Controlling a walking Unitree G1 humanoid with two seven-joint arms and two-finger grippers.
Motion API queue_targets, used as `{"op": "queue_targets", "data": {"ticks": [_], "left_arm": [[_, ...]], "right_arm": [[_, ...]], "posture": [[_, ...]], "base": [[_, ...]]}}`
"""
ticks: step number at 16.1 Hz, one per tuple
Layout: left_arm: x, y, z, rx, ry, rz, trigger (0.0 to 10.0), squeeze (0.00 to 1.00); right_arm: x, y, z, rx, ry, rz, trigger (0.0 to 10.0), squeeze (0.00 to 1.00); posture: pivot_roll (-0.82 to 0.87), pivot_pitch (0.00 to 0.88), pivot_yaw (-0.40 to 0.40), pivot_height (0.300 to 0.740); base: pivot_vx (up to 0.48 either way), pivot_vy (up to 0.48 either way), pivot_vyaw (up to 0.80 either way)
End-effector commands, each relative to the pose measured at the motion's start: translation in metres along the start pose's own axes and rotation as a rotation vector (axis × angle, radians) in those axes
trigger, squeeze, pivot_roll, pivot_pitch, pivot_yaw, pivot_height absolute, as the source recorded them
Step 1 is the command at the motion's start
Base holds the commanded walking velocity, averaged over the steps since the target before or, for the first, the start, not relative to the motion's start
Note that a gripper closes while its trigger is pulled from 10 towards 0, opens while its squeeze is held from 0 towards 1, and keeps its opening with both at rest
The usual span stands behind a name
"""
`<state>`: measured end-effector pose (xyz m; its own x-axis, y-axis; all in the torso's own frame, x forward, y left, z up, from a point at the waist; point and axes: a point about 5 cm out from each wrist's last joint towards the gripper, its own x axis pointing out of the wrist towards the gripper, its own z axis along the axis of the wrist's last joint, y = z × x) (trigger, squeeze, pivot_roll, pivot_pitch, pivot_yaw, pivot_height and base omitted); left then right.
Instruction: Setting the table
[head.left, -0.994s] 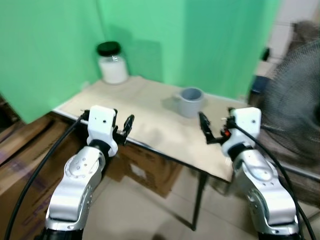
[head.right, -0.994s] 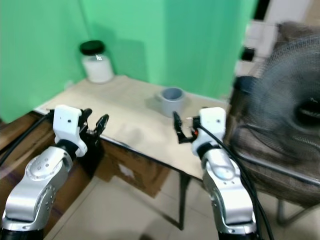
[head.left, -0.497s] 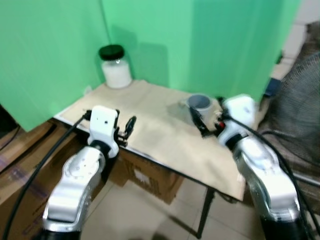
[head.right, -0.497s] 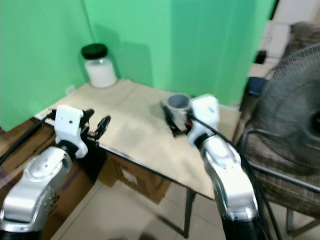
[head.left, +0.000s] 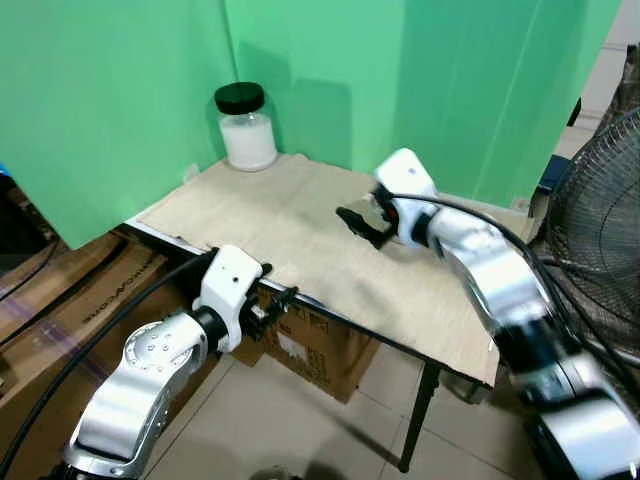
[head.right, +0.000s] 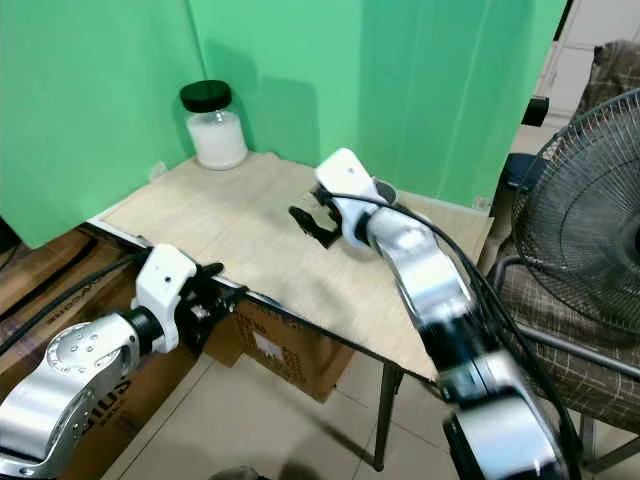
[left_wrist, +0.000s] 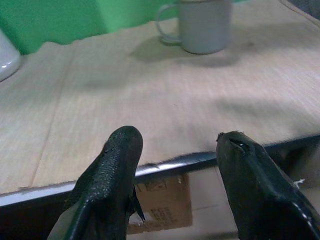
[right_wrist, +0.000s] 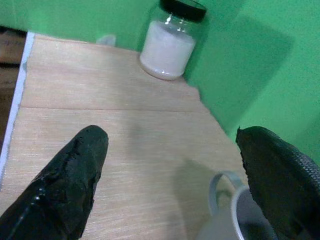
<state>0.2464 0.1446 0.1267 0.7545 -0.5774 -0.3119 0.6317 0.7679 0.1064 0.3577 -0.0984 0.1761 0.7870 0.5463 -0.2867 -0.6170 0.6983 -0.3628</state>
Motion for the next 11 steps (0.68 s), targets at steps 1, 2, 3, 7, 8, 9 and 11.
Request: {"op": "queue_targets", "data": {"ticks": [1, 2, 3, 7, 8, 9, 11], "left_arm": [[-0.001, 0.0, 0.003, 0.013, 0.002, -0.036, 10.0, 0.0], [-0.001, -0.001, 0.003, 0.015, 0.007, -0.059, 10.0, 0.0], [-0.002, -0.003, 0.003, 0.024, 0.011, -0.092, 10.0, 0.0], [-0.005, -0.006, 0.002, 0.026, 0.017, -0.111, 10.0, 0.0], [-0.006, -0.006, 0.002, 0.026, 0.019, -0.114, 10.0, 0.0], [-0.007, -0.006, 0.001, 0.027, 0.02, -0.115, 10.0, 0.0], [-0.008, -0.006, 0.001, 0.029, 0.021, -0.118, 10.0, 0.0]], "right_arm": [[0.006, -0.005, -0.009, -0.031, 0.072, -0.015, 10.0, 1.0], [0.011, -0.01, -0.011, -0.042, 0.11, -0.024, 10.0, 1.0], [0.017, -0.019, -0.012, -0.071, 0.166, -0.05, 10.0, 1.0], [0.022, -0.035, -0.027, -0.175, 0.322, -0.134, 10.0, 0.0], [0.022, -0.036, -0.03, -0.175, 0.333, -0.138, 10.0, 0.0], [0.022, -0.036, -0.032, -0.175, 0.346, -0.132, 5.9, 0.0], [0.022, -0.034, -0.038, -0.165, 0.363, -0.108, 0.0, 0.0]], "posture": [[0.07, 0.0, 0.094, 0.74], [0.07, 0.0, 0.096, 0.74], [0.07, 0.0, 0.097, 0.74], [0.07, 0.0, 0.09, 0.74], [0.08, 0.0, 0.086, 0.74], [0.08, 0.0, 0.086, 0.74], [0.08, 0.0, 0.088, 0.74]], "base": [[0.0, 0.0, 0.0], [0.0, 0.0, 0.0], [0.0, 0.0, 0.0], [0.0, 0.0, 0.0], [0.0, 0.0, 0.0], [0.0, 0.0, 0.0], [0.0, 0.0, 0.0]]}}
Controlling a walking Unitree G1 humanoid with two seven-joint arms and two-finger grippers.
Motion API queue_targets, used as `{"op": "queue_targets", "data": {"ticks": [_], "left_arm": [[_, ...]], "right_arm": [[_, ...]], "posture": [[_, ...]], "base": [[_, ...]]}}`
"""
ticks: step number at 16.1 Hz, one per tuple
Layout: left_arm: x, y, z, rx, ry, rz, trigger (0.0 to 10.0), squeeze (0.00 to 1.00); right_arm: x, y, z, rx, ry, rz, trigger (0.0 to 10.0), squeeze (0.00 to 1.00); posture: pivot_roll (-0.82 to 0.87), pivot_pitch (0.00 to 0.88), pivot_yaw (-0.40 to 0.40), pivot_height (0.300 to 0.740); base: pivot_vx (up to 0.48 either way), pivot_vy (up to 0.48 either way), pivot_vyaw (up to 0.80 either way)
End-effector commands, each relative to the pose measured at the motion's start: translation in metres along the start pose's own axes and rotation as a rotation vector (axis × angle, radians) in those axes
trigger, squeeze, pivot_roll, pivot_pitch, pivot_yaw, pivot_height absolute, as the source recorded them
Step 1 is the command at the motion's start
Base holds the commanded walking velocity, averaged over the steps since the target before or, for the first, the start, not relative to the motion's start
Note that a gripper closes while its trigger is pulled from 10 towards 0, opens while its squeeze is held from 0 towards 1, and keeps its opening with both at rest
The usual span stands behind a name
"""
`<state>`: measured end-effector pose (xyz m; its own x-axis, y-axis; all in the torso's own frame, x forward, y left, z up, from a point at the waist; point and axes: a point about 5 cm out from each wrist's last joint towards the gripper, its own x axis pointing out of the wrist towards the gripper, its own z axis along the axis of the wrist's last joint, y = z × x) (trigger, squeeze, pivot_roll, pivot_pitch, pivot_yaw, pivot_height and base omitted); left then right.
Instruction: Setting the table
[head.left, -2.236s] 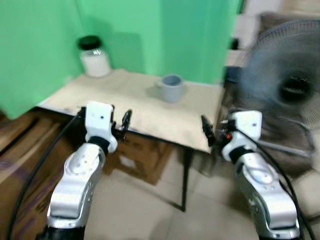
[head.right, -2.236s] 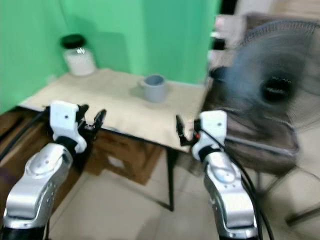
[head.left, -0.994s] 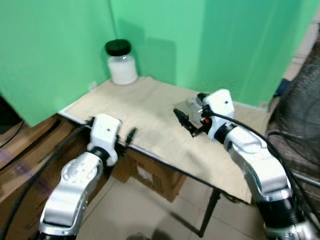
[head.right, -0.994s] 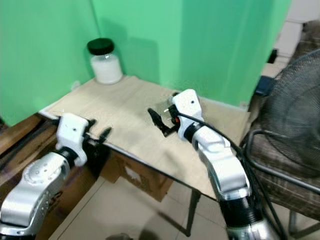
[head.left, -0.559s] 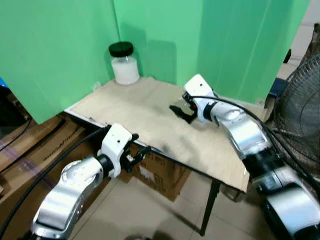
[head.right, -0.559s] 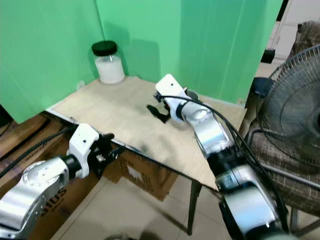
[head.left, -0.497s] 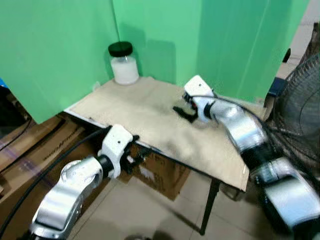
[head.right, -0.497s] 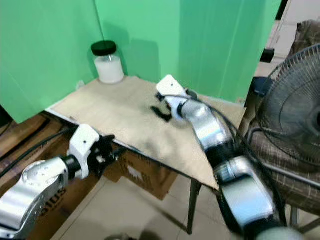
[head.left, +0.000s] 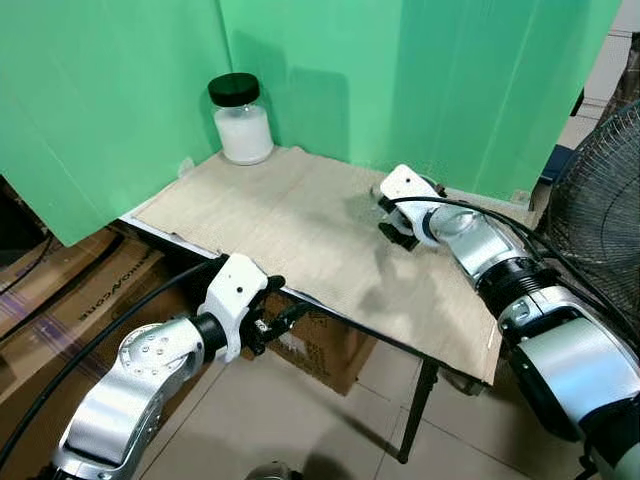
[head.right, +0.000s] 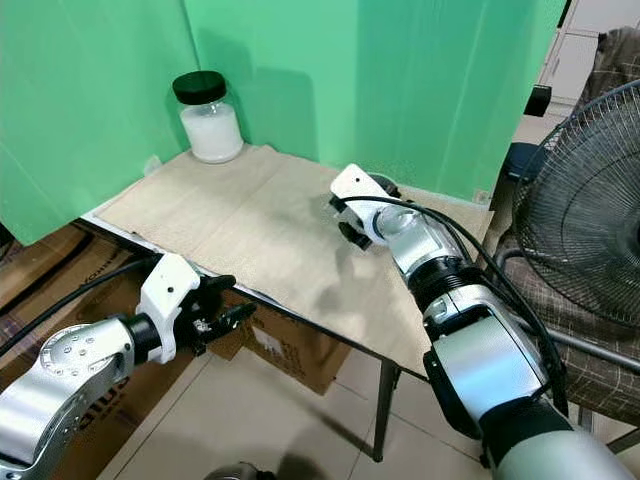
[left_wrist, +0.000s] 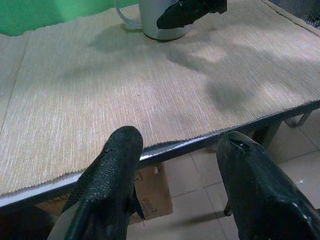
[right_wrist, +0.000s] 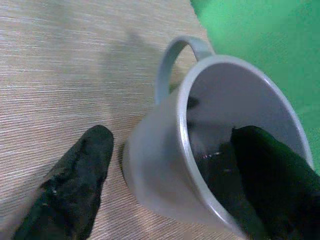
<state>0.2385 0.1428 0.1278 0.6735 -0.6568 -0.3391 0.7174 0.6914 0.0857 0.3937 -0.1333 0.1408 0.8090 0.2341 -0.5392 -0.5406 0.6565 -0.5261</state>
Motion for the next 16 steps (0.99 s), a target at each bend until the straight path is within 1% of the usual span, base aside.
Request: {"op": "queue_targets", "data": {"ticks": [1, 6, 9, 16], "left_arm": [[-0.003, 0.0, 0.001, 0.011, 0.005, -0.003, 10.0, 0.0], [0.0, 0.001, 0.003, 0.027, 0.008, -0.016, 10.0, 0.0], [0.003, -0.001, 0.004, 0.033, 0.008, -0.027, 10.0, 0.0], [0.005, -0.002, 0.005, 0.041, 0.005, -0.032, 10.0, 0.0]], "right_arm": [[0.0, -0.002, 0.009, -0.016, -0.025, 0.008, 0.0, 0.0], [0.002, 0.004, 0.006, -0.008, -0.023, 0.055, 0.0, 0.0], [0.003, 0.008, 0.004, -0.015, -0.019, 0.1, 0.0, 0.0], [0.001, 0.002, 0.008, -0.017, -0.035, 0.101, 0.0, 0.0]], "posture": [[0.08, 0.0, 0.091, 0.74], [0.07, 0.0, 0.1, 0.74], [0.07, 0.0, 0.102, 0.74], [0.07, 0.0, 0.107, 0.74]], "base": [[0.0, 0.0, 0.0], [0.0, 0.0, 0.0], [0.0, 0.0, 0.0], [0.0, 0.0, 0.0]]}}
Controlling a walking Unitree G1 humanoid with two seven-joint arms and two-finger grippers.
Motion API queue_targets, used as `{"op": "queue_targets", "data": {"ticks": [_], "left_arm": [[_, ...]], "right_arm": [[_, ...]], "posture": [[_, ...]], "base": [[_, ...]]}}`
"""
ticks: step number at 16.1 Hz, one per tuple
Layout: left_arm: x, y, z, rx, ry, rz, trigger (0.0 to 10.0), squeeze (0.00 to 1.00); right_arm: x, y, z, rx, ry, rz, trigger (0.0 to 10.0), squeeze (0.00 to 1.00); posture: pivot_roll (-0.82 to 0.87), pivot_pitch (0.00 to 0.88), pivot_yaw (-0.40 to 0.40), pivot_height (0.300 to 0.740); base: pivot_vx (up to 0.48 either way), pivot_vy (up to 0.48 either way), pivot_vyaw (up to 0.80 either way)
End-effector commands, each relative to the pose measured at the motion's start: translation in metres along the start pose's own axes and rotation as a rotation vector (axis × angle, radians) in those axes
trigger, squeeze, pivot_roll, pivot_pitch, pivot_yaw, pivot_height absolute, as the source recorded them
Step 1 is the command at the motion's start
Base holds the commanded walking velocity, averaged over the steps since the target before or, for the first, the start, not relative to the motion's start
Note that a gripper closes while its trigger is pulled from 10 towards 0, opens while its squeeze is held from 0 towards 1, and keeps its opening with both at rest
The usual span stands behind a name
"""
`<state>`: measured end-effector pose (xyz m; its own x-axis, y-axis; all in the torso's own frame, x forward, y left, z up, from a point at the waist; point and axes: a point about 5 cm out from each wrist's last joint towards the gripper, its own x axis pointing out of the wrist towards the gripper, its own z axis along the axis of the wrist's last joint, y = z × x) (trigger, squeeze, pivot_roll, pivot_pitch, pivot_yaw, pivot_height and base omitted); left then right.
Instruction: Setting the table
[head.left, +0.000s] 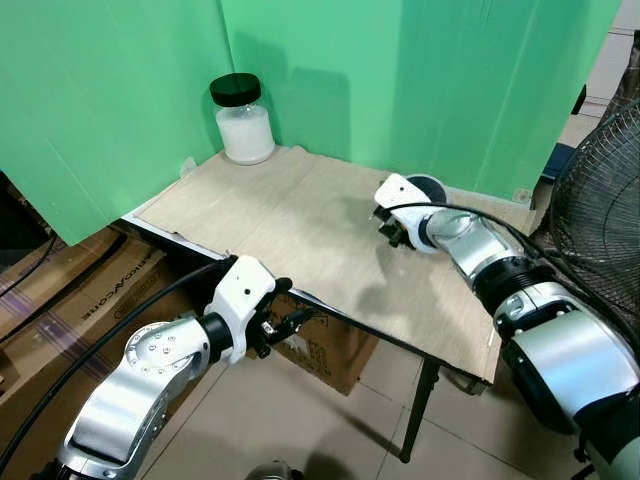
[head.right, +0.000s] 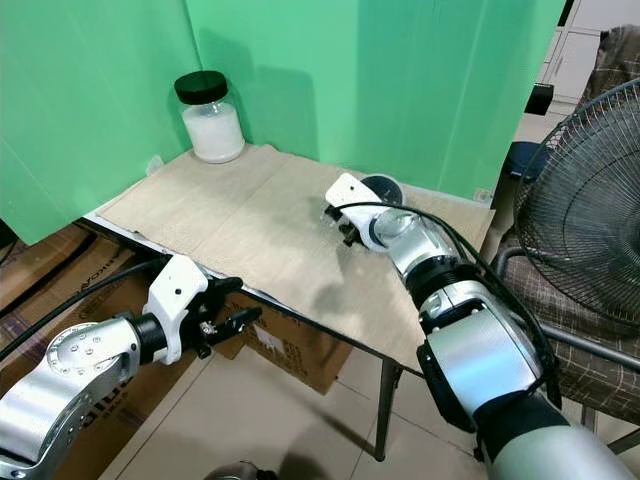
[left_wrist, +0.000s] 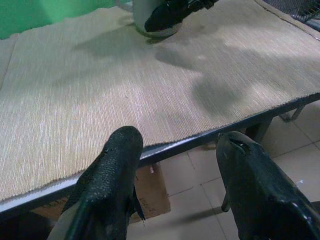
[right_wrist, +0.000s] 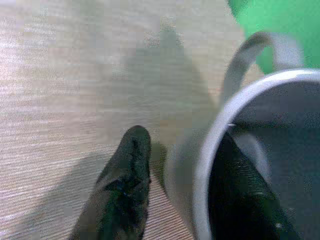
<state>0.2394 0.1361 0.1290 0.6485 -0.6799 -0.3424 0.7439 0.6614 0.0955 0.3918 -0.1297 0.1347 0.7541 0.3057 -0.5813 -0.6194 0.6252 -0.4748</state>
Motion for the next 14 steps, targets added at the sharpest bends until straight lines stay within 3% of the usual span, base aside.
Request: {"op": "queue_targets", "data": {"ticks": [1, 11, 14], "left_arm": [[0.0, 0.003, 0.002, 0.02, 0.004, 0.003, 10.0, 0.0], [0.007, 0.005, 0.003, 0.027, -0.006, 0.001, 10.0, 0.0], [0.011, 0.002, 0.007, 0.036, -0.026, -0.013, 10.0, 0.0]], "right_arm": [[-0.002, -0.005, 0.01, -0.012, -0.025, 0.001, 0.0, 0.0], [-0.004, -0.009, 0.018, -0.017, -0.054, -0.002, 0.0, 0.0], [-0.019, -0.029, 0.027, 0.051, -0.19, -0.066, 0.0, 0.0]], "posture": [[0.07, 0.0, 0.107, 0.74], [0.04, 0.0, 0.117, 0.74], [0.04, 0.0, 0.099, 0.74]], "base": [[0.0, 0.0, 0.0], [0.0, 0.0, 0.0], [0.0, 0.0, 0.0]]}}
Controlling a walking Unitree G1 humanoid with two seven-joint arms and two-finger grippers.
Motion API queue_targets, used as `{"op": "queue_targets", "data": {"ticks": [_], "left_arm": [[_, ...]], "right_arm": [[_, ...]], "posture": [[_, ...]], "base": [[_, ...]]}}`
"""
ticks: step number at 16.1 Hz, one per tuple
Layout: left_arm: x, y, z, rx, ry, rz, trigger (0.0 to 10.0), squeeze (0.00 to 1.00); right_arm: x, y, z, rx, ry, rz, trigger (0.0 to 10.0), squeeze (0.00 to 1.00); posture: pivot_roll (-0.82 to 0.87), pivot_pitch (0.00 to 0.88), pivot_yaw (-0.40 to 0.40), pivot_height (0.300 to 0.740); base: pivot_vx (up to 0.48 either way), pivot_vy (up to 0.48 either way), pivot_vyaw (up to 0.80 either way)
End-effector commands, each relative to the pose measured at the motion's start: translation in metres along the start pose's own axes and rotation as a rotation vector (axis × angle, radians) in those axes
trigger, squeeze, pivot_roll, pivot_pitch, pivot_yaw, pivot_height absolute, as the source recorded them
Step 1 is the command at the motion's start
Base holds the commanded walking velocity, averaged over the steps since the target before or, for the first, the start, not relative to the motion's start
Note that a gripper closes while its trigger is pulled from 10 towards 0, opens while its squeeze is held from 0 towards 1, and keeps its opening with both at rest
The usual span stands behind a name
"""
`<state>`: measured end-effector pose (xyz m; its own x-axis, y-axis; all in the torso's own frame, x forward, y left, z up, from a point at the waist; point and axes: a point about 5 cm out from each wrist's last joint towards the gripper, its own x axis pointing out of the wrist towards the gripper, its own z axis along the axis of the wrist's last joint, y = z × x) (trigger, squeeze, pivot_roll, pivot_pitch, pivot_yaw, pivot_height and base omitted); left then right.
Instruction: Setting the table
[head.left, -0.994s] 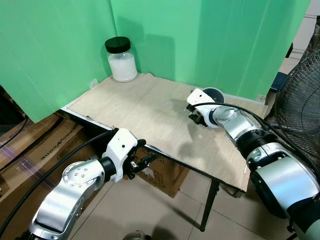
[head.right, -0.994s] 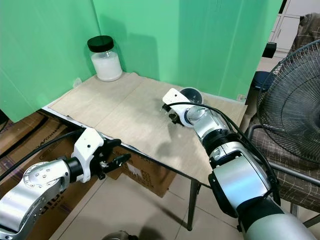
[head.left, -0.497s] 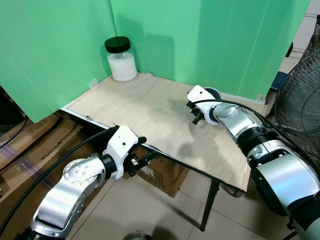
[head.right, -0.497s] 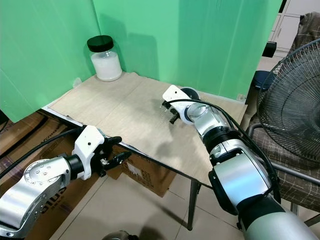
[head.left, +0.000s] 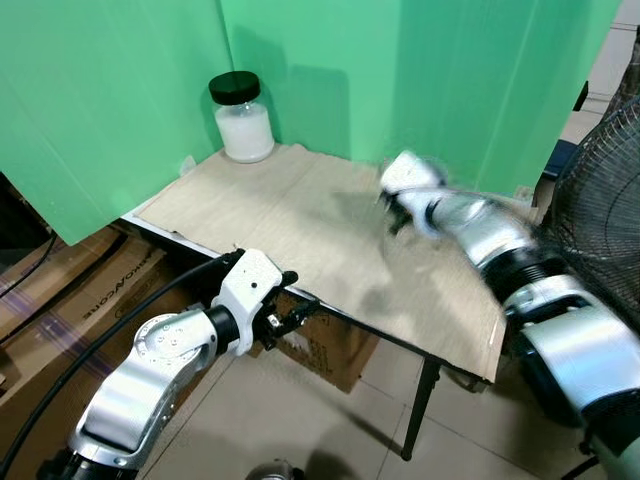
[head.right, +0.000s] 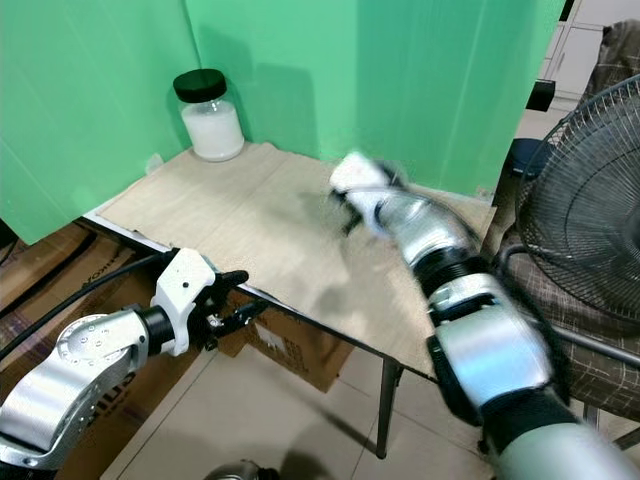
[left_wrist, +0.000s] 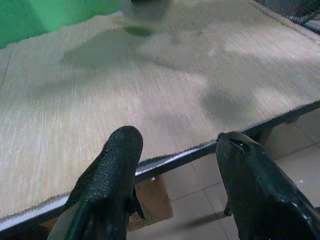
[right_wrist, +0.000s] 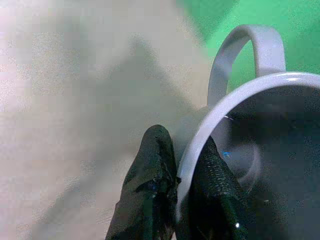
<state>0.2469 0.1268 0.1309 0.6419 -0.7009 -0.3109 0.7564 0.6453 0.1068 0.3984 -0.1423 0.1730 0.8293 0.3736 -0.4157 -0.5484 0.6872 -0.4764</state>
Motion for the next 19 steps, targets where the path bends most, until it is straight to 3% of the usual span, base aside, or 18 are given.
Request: {"op": "queue_targets", "data": {"ticks": [1, 3, 4, 5, 6, 7, 8, 9, 10, 12, 14, 19], "left_arm": [[0.001, 0.001, 0.003, 0.015, -0.006, 0.0, 10.0, 0.0], [0.001, -0.003, 0.012, -0.008, -0.071, 0.012, 10.0, 0.0], [0.0, -0.004, 0.02, -0.021, -0.12, 0.045, 10.0, 0.0], [-0.001, -0.006, 0.024, -0.023, -0.143, 0.071, 10.0, 0.0], [-0.003, -0.005, 0.026, -0.019, -0.156, 0.13, 10.0, 0.0], [-0.005, -0.001, 0.026, -0.031, -0.174, 0.225, 10.0, 0.0], [-0.008, 0.002, 0.027, -0.033, -0.199, 0.341, 10.0, 0.0], [-0.009, 0.003, 0.027, -0.032, -0.205, 0.366, 10.0, 0.0], [-0.011, -0.002, 0.034, 0.011, -0.22, 0.39, 10.0, 0.0], [-0.011, -0.002, 0.033, -0.005, -0.22, 0.415, 10.0, 0.0], [-0.015, 0.008, 0.032, -0.045, -0.224, 0.538, 10.0, 0.0], [-0.016, 0.013, 0.032, -0.036, -0.226, 0.584, 10.0, 0.0]], "right_arm": [[-0.006, -0.003, 0.011, 0.02, -0.08, 0.005, 0.0, 0.0], [-0.04, -0.006, 0.018, 0.13, -0.272, -0.03, 0.0, 0.0], [-0.07, -0.001, 0.02, 0.187, -0.399, -0.07, 0.0, 0.0], [-0.09, 0.003, 0.022, 0.204, -0.48, -0.11, 0.0, 0.0], [-0.107, 0.014, 0.027, 0.259, -0.577, -0.101, 9.8, 0.0], [-0.126, 0.026, 0.029, 0.332, -0.647, -0.106, 10.0, 0.0], [-0.139, 0.034, 0.02, 0.448, -0.656, -0.217, 10.0, 0.0], [-0.142, 0.035, 0.018, 0.476, -0.652, -0.248, 10.0, 0.0], [-0.155, 0.058, -0.012, 0.501, -0.522, -0.416, 10.0, 0.0], [-0.159, 0.065, -0.017, 0.477, -0.493, -0.438, 10.0, 0.0], [-0.158, 0.075, -0.024, 0.535, -0.401, -0.471, 10.0, 0.0], [-0.149, 0.077, -0.034, 0.528, -0.278, -0.501, 10.0, 0.0]], "posture": [[0.04, 0.0, 0.091, 0.74], [0.05, 0.0, 0.08, 0.74], [0.06, 0.0, 0.066, 0.74], [0.05, 0.0, 0.059, 0.74], [0.04, 0.0, 0.062, 0.74], [0.02, 0.0, 0.067, 0.74], [0.0, 0.0, 0.066, 0.74], [0.0, 0.0, 0.066, 0.74], [0.0, 0.0, 0.053, 0.74], [0.0, 0.0, 0.042, 0.74], [0.02, 0.0, 0.028, 0.74], [0.04, 0.0, 0.017, 0.74]], "base": [[0.0, 0.0, 0.0], [0.0, 0.0, 0.0], [0.0, 0.0, 0.0], [0.0, 0.0, 0.0], [0.0, 0.0, 0.0], [0.0, 0.0, 0.0], [0.0, 0.0, 0.0], [0.0, 0.0, 0.0], [0.0, 0.0, -0.8], [0.0, 0.0, -0.8], [0.0, 0.0, -0.8], [0.0, 0.0, -0.8]]}}
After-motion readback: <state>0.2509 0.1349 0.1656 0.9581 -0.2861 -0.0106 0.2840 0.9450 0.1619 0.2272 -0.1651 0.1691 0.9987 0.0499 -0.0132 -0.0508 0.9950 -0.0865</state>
